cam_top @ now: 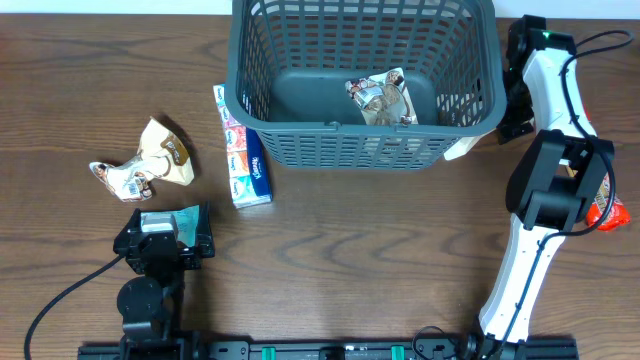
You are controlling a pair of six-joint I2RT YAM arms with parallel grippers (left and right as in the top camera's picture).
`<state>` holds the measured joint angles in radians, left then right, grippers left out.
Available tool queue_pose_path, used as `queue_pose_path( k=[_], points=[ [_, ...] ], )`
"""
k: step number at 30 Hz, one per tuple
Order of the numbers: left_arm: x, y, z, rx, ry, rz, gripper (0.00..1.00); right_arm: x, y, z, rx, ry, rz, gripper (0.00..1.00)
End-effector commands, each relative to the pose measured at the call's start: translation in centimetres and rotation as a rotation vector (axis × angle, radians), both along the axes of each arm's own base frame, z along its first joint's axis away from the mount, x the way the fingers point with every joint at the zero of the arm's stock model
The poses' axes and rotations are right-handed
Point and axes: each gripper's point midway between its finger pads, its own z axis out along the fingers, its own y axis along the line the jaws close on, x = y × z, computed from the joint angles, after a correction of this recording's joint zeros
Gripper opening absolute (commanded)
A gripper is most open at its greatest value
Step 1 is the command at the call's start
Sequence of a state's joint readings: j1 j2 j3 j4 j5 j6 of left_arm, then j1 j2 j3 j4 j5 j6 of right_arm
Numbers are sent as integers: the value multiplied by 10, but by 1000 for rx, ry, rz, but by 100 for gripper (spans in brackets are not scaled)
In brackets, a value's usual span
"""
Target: Pack container
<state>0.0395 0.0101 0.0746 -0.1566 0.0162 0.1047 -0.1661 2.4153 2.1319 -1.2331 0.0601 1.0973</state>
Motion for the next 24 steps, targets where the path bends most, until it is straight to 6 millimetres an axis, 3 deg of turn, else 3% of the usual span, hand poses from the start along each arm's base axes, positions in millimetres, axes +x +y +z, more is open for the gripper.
queue_pose_path(
  k=[1, 9, 21, 23, 24],
  points=[
    [0, 1, -14, -7, 29, 4, 99, 0, 3, -10, -8, 13, 49, 99],
    [0, 1, -14, -7, 29, 4, 99, 4, 9, -23, -16, -2, 90, 99],
    [0, 1, -14, -7, 29, 4, 99, -17, 17, -64, -5, 54, 99, 97],
    [0, 1, -14, -7, 30, 4, 99, -18, 17, -64, -4, 57, 108, 53],
    [0, 1, -14, -7, 29, 4, 99, -18, 16, -64, -5, 56, 111, 20]
  ],
)
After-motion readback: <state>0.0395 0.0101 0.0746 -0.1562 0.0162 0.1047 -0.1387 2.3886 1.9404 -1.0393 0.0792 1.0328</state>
